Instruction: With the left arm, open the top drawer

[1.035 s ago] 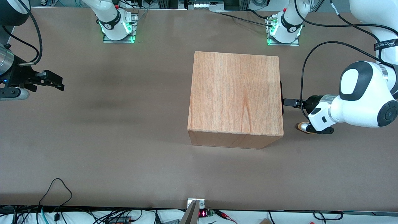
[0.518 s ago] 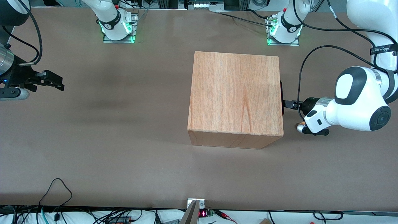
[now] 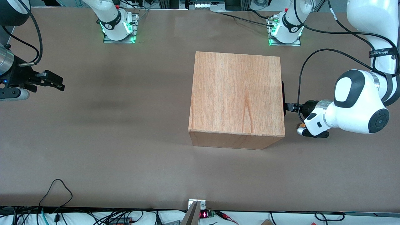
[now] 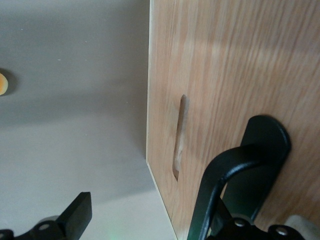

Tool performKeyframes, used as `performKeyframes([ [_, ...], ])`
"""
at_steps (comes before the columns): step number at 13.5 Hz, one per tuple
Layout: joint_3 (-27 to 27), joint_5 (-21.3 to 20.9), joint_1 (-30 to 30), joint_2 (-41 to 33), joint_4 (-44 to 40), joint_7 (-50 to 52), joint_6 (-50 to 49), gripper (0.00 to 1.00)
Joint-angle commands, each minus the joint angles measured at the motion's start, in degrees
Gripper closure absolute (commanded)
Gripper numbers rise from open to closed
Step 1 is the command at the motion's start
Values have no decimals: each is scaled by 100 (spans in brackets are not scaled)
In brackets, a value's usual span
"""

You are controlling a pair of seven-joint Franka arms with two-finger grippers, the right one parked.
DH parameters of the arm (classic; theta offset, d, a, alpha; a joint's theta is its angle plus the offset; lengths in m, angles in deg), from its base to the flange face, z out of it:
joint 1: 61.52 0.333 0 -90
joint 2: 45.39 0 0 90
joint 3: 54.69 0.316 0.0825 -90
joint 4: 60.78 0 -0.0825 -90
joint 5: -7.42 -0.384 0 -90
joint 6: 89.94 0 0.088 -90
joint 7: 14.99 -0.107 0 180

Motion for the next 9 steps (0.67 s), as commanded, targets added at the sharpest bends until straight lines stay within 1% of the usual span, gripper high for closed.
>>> performKeyframes([
  [1,58,76,2,172,-151,-99,3,0],
  [5,67,-28,2,181,-151,-90,3,0],
  [9,67,-29,55,234,-160,-99,12,0],
])
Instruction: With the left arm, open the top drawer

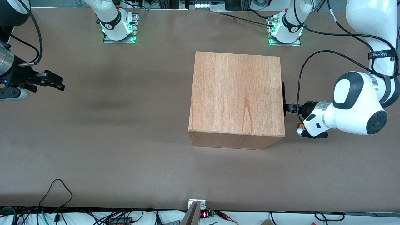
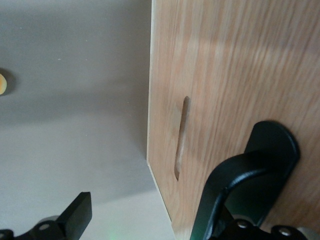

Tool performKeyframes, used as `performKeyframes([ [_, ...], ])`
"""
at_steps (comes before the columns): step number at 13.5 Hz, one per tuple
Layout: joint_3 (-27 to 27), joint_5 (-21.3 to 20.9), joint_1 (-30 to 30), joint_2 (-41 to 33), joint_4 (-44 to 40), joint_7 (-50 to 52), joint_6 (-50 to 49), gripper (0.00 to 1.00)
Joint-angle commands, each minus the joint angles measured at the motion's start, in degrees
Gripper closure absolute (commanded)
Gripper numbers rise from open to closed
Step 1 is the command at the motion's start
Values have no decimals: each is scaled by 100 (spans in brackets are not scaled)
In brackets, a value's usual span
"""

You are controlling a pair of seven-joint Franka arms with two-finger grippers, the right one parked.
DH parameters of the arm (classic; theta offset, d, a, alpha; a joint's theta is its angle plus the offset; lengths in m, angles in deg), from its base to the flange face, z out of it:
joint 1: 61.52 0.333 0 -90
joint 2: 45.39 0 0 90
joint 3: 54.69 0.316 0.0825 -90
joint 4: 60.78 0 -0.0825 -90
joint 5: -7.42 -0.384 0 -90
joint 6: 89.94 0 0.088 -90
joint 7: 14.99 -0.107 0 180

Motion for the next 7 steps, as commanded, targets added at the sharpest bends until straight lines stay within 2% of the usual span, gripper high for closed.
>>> performKeyframes([
  [1,60,-29,28,161,-145,-99,11,0],
  [7,77,-29,11,143,-180,-99,204,0],
])
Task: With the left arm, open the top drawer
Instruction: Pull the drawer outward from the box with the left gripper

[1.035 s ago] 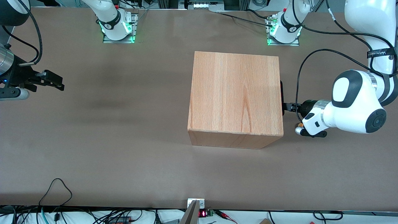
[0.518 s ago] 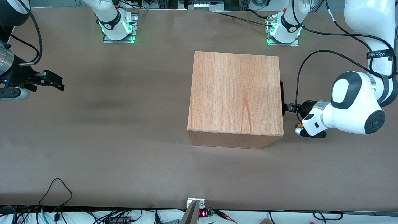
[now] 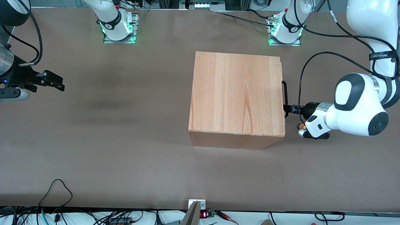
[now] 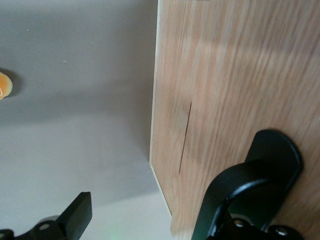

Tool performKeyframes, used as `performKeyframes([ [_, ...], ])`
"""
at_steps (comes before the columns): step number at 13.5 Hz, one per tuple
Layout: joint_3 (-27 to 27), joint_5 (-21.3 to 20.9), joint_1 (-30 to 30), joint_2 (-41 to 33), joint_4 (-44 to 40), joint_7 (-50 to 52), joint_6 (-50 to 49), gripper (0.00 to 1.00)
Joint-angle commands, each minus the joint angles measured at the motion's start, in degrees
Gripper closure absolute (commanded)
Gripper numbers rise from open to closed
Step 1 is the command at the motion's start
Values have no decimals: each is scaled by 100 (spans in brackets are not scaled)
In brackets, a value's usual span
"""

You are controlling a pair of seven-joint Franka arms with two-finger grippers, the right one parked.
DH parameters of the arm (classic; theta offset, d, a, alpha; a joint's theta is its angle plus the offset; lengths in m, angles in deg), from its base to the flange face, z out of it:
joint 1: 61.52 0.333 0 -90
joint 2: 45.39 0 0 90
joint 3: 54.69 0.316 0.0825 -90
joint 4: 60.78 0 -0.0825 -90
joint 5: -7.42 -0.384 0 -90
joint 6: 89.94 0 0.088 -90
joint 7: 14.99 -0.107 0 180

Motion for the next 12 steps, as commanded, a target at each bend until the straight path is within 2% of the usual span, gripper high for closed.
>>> performKeyframes([
  [1,37,-38,1,119,-283,-79,166,0],
  [5,72,-47,19,163,-319,-70,166,0],
  [9,98,-284,36,181,-328,-79,184,0],
  [12,99,-293,220,198,-328,-79,184,0],
])
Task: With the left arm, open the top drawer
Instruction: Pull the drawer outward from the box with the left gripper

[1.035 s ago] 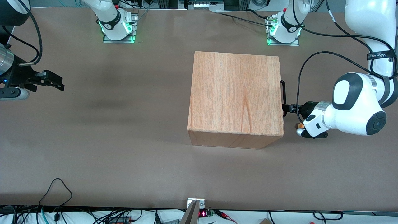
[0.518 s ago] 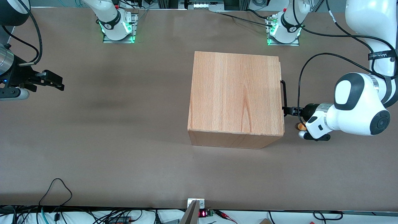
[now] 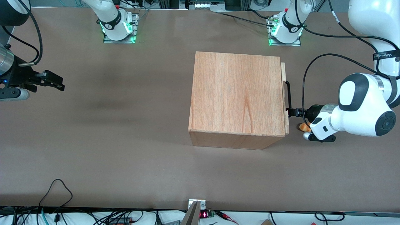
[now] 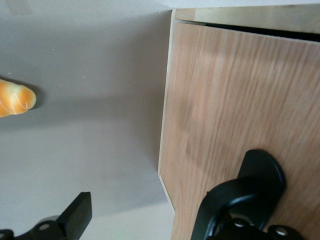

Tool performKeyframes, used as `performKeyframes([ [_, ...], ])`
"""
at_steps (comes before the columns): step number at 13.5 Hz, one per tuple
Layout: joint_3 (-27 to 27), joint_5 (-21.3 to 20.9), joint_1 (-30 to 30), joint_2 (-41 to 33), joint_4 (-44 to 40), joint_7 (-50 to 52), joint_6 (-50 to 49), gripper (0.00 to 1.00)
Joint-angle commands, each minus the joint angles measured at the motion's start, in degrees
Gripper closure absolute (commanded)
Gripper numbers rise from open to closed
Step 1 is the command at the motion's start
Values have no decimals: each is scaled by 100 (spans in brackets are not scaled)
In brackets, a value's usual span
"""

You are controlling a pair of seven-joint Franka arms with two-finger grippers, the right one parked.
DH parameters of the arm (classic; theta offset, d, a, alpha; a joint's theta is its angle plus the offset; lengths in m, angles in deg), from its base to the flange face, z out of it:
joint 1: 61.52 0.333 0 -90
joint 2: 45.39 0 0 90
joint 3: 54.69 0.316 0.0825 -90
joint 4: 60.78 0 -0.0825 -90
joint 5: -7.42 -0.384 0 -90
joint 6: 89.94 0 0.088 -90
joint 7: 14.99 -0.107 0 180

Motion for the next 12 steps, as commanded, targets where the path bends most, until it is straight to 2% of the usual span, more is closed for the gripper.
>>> performKeyframes([
  [1,22,-189,182,170,-205,-73,33,0],
  [5,13,-427,270,170,-214,-73,33,0],
  [12,13,-418,683,179,-231,-73,41,0],
])
